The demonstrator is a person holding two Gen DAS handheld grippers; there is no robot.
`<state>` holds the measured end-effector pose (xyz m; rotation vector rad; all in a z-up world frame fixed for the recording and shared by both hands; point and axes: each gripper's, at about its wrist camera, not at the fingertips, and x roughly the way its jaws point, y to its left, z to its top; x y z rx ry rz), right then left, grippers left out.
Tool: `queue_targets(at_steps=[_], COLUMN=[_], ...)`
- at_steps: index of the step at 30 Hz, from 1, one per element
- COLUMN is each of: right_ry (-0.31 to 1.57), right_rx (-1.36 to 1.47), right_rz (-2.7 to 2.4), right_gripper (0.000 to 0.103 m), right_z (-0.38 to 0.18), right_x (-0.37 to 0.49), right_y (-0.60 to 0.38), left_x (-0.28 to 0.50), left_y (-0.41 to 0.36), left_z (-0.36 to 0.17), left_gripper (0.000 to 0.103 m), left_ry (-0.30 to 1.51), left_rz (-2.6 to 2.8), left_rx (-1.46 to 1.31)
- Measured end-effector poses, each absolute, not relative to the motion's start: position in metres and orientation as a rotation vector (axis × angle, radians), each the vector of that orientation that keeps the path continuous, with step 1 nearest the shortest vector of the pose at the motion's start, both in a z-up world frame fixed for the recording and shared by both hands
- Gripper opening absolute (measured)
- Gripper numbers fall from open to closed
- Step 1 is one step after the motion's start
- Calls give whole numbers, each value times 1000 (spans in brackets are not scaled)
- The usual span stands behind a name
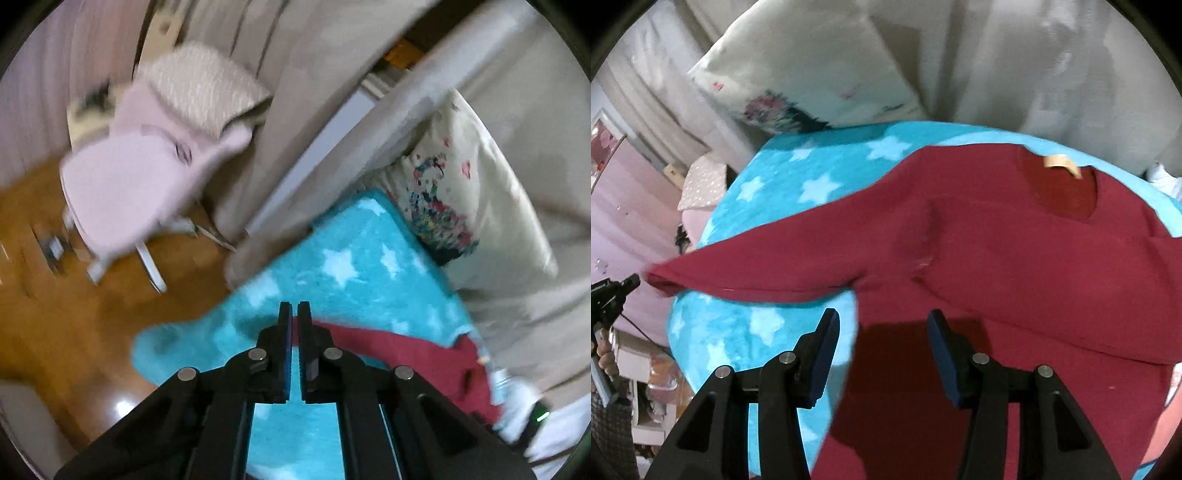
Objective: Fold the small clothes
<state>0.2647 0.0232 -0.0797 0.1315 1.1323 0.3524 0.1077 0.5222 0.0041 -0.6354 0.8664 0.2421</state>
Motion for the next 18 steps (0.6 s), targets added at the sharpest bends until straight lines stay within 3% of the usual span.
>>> queue_targets(at_steps=[4, 6, 8, 10, 18], right_ry=[1136, 1139, 1133, 1127, 1177], right_rx=[79, 49, 13, -29, -45], right_rz=[415, 452, 495, 537, 627], right_gripper=[54, 54, 53, 53, 53], right_z=[-82, -82, -82, -83, -99], right_x=[264, 264, 265, 267, 256], right_y=[54, 72, 93, 117, 165], left_x=[104, 95, 85, 79, 96], left_y=[517, 525, 539, 546, 519], left_z=[16, 17, 11, 3, -70], left_gripper=[4, 5, 15, 39, 43], left_ry=[836, 820, 827, 841, 989], left_rz=[434, 472, 443, 413, 187], left_rx=[-359, -366, -475, -550, -899])
